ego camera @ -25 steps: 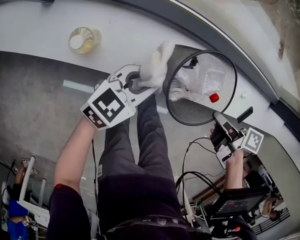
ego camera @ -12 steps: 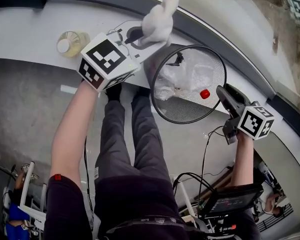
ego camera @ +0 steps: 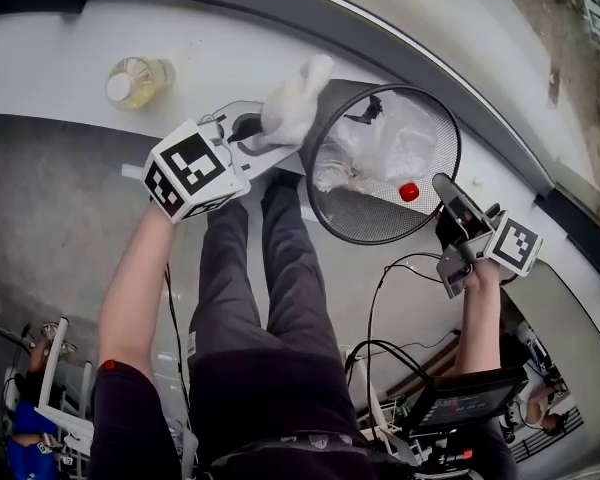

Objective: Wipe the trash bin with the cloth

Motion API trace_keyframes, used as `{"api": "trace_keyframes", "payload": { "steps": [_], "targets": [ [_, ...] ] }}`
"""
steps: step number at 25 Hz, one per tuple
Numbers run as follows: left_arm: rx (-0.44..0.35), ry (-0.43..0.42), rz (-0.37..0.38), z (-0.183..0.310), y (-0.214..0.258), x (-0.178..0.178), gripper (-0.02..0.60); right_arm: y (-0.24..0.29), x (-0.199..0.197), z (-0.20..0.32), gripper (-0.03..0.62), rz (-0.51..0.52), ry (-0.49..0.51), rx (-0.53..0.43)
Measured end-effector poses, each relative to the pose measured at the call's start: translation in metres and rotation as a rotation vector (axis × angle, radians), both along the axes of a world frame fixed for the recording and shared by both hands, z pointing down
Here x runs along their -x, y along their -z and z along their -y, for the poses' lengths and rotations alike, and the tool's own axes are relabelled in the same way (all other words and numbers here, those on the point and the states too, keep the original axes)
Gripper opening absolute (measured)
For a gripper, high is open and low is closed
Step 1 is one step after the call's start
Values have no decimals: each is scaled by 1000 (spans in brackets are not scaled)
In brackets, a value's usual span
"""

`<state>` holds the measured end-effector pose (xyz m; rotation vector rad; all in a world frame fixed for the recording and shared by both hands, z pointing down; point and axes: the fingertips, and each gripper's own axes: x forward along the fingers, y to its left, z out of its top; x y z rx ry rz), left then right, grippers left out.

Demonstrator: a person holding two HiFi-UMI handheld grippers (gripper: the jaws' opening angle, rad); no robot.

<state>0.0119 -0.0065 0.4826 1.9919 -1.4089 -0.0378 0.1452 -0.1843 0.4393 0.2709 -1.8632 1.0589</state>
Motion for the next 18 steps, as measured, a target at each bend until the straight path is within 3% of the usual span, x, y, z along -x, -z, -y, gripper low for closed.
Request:
{"api": "trace_keyframes", "payload": {
  "steps": [2,6,11,14,18],
  "targets": [
    [13,-87,50,-12,-4,-17,94,-2,-11,-3,62,-31,-56,22],
    [32,-270,228,-28,-11,-42,94,-4,-19,-15,61,-70,-90,45],
    [78,-434,318,-51,-16,-70,94,-7,-39,-45,61,-83,-124,175],
    [102,-366,357,-54,-20,-56,94,-9,-46,-58,63,-75,-159,210],
    [43,-66,328,-33,3,14,95,-5,-32,-51,75,-24,-94,93]
  ]
}}
